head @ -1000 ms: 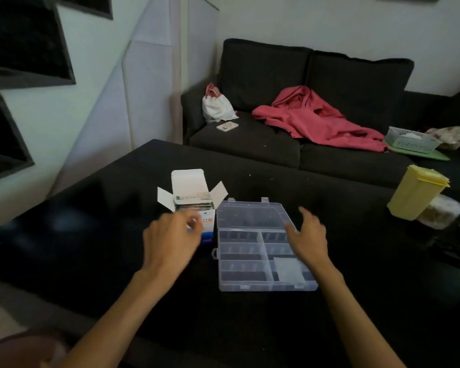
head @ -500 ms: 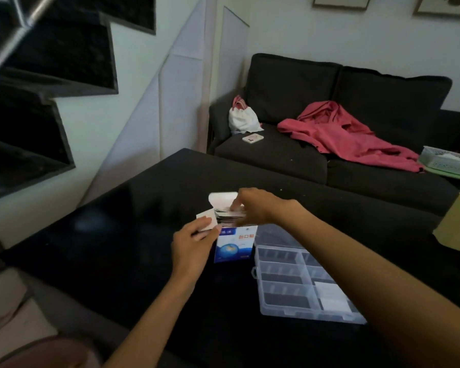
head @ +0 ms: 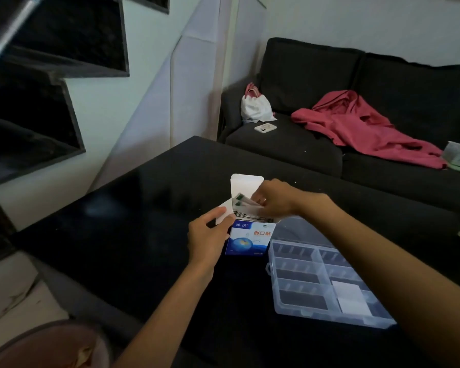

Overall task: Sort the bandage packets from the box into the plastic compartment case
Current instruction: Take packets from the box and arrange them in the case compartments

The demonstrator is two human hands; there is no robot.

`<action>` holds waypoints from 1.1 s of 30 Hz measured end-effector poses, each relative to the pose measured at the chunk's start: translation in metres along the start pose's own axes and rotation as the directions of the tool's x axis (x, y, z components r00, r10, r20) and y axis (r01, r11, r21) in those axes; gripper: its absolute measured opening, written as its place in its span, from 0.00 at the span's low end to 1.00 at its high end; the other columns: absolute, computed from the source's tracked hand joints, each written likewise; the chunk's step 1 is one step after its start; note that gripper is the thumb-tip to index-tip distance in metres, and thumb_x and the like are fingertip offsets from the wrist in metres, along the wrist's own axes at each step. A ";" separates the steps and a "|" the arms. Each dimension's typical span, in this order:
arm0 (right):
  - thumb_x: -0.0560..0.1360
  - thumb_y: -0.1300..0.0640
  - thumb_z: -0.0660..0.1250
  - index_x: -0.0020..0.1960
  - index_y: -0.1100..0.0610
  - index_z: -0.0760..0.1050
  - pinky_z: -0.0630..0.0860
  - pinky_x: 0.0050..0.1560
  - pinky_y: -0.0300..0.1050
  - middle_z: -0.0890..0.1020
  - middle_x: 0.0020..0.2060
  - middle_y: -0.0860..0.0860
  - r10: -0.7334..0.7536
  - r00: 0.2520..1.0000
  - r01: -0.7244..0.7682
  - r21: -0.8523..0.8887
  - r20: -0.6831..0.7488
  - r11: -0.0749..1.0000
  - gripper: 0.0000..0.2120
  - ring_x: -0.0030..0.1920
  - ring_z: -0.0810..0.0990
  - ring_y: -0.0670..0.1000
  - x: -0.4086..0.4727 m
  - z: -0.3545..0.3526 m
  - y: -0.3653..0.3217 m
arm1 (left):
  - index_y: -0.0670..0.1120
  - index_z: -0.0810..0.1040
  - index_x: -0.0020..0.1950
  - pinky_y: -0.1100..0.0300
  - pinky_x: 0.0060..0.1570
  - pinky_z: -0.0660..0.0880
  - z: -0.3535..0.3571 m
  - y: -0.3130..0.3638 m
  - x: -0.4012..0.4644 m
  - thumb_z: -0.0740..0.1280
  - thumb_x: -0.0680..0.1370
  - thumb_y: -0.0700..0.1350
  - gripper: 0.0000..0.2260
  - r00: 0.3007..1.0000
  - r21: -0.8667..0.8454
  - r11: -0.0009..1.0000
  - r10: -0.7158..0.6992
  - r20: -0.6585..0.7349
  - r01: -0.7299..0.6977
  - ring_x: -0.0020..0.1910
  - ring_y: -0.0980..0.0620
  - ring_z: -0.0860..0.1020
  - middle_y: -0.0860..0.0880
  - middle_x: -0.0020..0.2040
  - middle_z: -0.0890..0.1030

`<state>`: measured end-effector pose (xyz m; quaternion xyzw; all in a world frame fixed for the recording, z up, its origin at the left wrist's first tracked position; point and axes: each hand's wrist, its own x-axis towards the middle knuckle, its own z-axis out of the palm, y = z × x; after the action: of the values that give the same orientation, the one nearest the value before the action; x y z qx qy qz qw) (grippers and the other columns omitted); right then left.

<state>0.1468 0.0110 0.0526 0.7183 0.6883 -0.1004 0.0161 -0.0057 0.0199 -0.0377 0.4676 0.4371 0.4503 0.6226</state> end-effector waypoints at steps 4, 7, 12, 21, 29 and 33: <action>0.75 0.54 0.68 0.59 0.60 0.77 0.76 0.46 0.40 0.82 0.51 0.55 -0.077 0.984 0.060 -0.109 -0.160 0.992 0.15 0.47 0.80 0.51 -0.005 0.014 -0.002 | 0.47 0.76 0.64 0.62 0.39 0.77 0.001 0.000 -0.001 0.69 0.76 0.44 0.17 1.000 0.015 1.000 0.008 -0.018 -0.008 0.46 0.57 0.78 0.47 0.60 0.78; 0.77 0.54 0.65 0.62 0.58 0.75 0.74 0.45 0.38 0.81 0.54 0.55 -0.093 0.972 0.069 -0.117 -0.214 0.991 0.16 0.49 0.80 0.50 -0.007 0.017 0.000 | 0.48 0.76 0.64 0.65 0.36 0.75 0.002 0.001 -0.003 0.69 0.76 0.44 0.17 1.000 0.005 1.000 0.015 -0.024 -0.015 0.45 0.57 0.78 0.49 0.58 0.78; 0.78 0.56 0.63 0.64 0.57 0.73 0.71 0.51 0.39 0.79 0.57 0.53 -0.101 0.920 0.091 -0.043 -0.379 0.995 0.15 0.55 0.76 0.50 -0.020 0.015 0.010 | 0.49 0.77 0.62 0.66 0.37 0.75 0.001 0.000 -0.003 0.68 0.76 0.44 0.14 0.999 0.022 0.999 0.034 -0.021 -0.033 0.45 0.59 0.78 0.51 0.57 0.78; 0.78 0.57 0.62 0.55 0.59 0.77 0.77 0.39 0.37 0.81 0.45 0.50 0.331 0.818 0.172 0.748 -0.471 0.641 0.09 0.44 0.81 0.45 -0.068 0.020 0.010 | 0.50 0.73 0.55 0.60 0.50 0.72 0.011 0.010 -0.020 0.72 0.72 0.48 0.15 0.921 0.270 0.936 0.294 -0.254 -0.225 0.54 0.55 0.74 0.52 0.57 0.72; 0.77 0.56 0.63 0.58 0.57 0.76 0.78 0.49 0.43 0.82 0.48 0.51 0.519 0.847 -0.084 0.937 -0.112 0.339 0.11 0.49 0.82 0.48 -0.133 0.057 0.049 | 0.54 0.76 0.49 0.60 0.47 0.75 0.025 -0.009 -0.058 0.72 0.72 0.53 0.10 0.928 0.686 0.663 0.033 0.371 -0.298 0.46 0.60 0.78 0.61 0.47 0.78; 0.77 0.58 0.63 0.58 0.60 0.76 0.79 0.48 0.42 0.82 0.47 0.52 0.532 0.845 -0.184 0.962 0.049 0.203 0.11 0.49 0.81 0.50 -0.150 0.082 0.059 | 0.51 0.74 0.61 0.51 0.61 0.73 0.036 -0.032 -0.062 0.71 0.72 0.39 0.20 0.865 0.573 0.810 -0.191 0.463 -0.128 0.57 0.54 0.77 0.52 0.63 0.77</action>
<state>0.1903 -0.1530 -0.0098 0.7329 0.2985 -0.3692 -0.4873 0.0210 -0.0519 -0.0546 0.7288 0.3856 0.1459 0.5467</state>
